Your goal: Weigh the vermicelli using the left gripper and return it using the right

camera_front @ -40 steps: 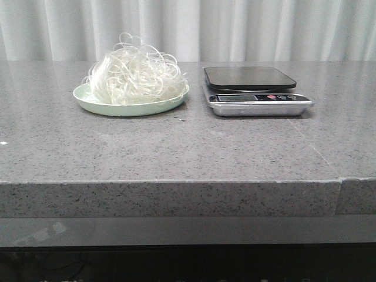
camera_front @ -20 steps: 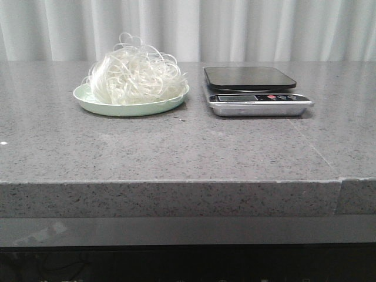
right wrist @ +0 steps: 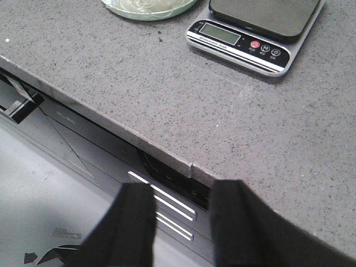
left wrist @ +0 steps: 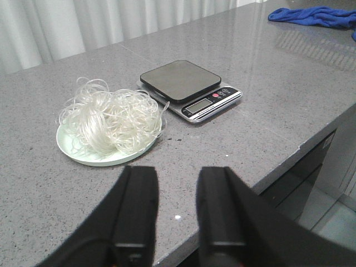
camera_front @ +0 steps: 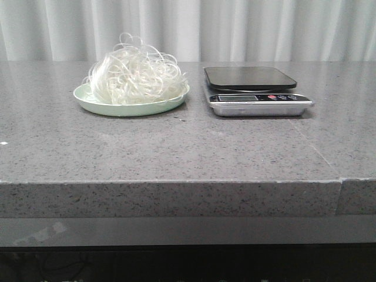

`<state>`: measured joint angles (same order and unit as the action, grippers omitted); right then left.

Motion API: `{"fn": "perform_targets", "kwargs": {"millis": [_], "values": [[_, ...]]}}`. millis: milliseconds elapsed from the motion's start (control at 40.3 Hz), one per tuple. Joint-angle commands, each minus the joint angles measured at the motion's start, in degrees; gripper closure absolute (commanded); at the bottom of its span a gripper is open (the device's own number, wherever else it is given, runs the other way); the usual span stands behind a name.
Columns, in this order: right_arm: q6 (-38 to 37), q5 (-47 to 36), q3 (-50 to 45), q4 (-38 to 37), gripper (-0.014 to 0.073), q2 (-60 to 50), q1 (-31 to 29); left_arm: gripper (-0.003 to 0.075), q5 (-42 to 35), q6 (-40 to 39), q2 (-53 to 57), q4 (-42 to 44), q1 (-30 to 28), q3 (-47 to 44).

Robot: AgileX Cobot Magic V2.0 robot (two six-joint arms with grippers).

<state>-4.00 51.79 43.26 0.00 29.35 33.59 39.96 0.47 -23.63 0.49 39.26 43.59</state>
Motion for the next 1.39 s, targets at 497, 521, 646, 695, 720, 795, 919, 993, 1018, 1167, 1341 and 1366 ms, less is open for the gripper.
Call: {"fn": "perform_targets", "kwargs": {"millis": [497, 521, 646, 695, 720, 795, 919, 993, 1018, 1167, 1341, 1366], "values": [[-0.1, -3.7, 1.4, -0.8, 0.0436, 0.2, -0.2, 0.0565, -3.9, -0.5, -0.7, -0.5, 0.3, 1.4], [-0.1, -3.7, 1.4, -0.8, 0.0436, 0.2, -0.2, 0.0565, -3.9, -0.5, -0.7, -0.5, 0.3, 1.4], [-0.1, -3.7, 1.4, -0.8, 0.0436, 0.2, -0.2, 0.0565, -3.9, -0.5, -0.7, -0.5, 0.3, 1.4], [-0.1, -3.7, 1.4, -0.8, 0.0436, 0.2, -0.2, 0.0565, -3.9, -0.5, -0.7, -0.5, 0.3, 1.4], [-0.1, -3.7, 1.4, -0.8, 0.0436, 0.2, -0.2, 0.0565, -3.9, -0.5, -0.7, -0.5, 0.3, 1.4], [-0.1, -3.7, 1.4, -0.8, 0.0436, 0.2, -0.2, 0.0565, -3.9, -0.5, -0.7, -0.5, 0.3, 1.4], [-0.1, -3.7, 1.4, -0.8, 0.0436, 0.2, -0.2, 0.0565, -4.3, -0.5, -0.5, -0.5, 0.3, 1.1], [-0.1, -3.7, 1.4, -0.8, 0.0436, 0.2, -0.2, 0.0565, -4.6, -0.5, -0.2, -0.5, -0.9, 0.3], [-0.1, -3.7, 1.4, -0.8, 0.0436, 0.2, -0.2, 0.0565, -4.7, -0.5, 0.3, -0.5, -1.8, -0.2], [-0.1, -3.7, 1.4, -0.8, 0.0436, 0.2, -0.2, 0.0565, -6.1, -0.5, 4.7, 0.0, -8.1, -5.3], [-0.1, -3.7, 1.4, -0.8, 0.0436, 0.2, -0.2, 0.0565, -15.0, -0.5, 12.9, 0.0, -16.5, -15.8], [-0.1, -3.7, 1.4, -0.8, 0.0436, 0.2, -0.2, 0.0565, -16.7, -0.5, 14.0, 0.0, -18.0, -18.1]]}}
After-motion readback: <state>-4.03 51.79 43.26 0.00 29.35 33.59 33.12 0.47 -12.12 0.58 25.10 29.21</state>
